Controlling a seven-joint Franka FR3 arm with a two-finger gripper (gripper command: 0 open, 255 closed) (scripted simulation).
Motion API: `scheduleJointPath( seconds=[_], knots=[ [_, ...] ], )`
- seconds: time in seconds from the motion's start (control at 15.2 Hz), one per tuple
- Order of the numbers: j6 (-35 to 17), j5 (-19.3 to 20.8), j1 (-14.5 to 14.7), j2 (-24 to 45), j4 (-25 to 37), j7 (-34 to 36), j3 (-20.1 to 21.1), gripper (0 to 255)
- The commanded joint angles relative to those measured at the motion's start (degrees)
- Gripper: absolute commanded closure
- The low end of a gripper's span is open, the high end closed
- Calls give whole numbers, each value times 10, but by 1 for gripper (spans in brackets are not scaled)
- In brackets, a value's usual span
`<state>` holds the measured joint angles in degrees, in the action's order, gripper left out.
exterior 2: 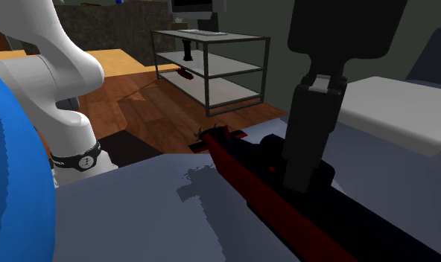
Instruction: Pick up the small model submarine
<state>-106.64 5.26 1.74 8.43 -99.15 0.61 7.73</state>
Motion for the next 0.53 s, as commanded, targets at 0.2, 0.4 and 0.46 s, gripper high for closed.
scheduleJointPath(
  seconds=[0.2,0.4,0.46],
  knots=[
    [8,0,0,0,7,0,0,255],
    [31,-1,1,-2,28,-2,0,255],
    [38,-1,1,-2,35,-2,1,255]
  ],
)
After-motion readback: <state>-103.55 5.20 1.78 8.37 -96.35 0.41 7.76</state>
